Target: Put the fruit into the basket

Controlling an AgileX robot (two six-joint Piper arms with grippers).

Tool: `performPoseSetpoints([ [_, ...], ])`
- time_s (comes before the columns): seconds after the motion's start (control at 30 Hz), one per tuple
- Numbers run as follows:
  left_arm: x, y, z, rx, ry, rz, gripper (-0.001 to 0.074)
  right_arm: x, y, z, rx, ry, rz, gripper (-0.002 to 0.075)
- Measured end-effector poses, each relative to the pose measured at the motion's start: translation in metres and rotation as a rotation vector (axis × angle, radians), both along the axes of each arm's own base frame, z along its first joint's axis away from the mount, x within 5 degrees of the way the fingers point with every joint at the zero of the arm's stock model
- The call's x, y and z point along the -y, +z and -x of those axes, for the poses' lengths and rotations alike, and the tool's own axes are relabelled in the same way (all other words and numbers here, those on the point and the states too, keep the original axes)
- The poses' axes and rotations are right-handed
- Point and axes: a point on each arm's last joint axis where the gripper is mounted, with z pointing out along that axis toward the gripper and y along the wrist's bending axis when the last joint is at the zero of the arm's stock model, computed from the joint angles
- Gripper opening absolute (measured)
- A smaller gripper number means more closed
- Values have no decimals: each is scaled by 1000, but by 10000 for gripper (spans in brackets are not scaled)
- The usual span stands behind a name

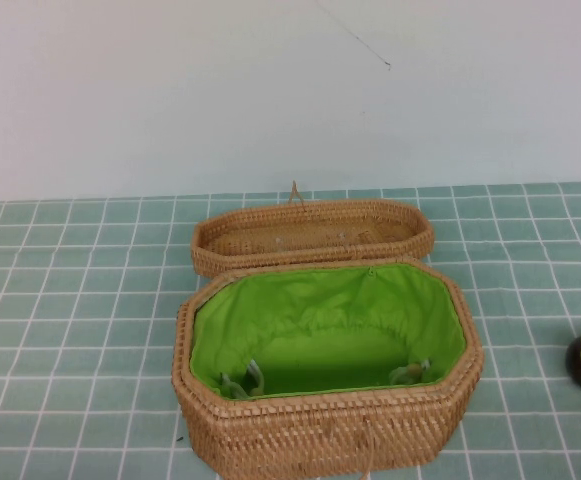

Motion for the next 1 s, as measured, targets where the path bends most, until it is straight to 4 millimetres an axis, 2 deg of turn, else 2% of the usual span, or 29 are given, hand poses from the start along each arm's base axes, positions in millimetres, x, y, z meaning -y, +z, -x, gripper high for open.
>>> performPoseSetpoints([
  [0.33,0,0,0,0,0,0,1,0,-2,0,-27,1,-6,-3],
  [0.43,0,0,0,0,0,0,1,-1,-1,0,-12,3,-61,-3],
  [0.93,0,0,0,0,0,0,0,2,20,-1,207,-28,-182,-2],
  [1.0,0,0,0,0,0,0,0,3,24,-1,248,-38,-248,-3],
])
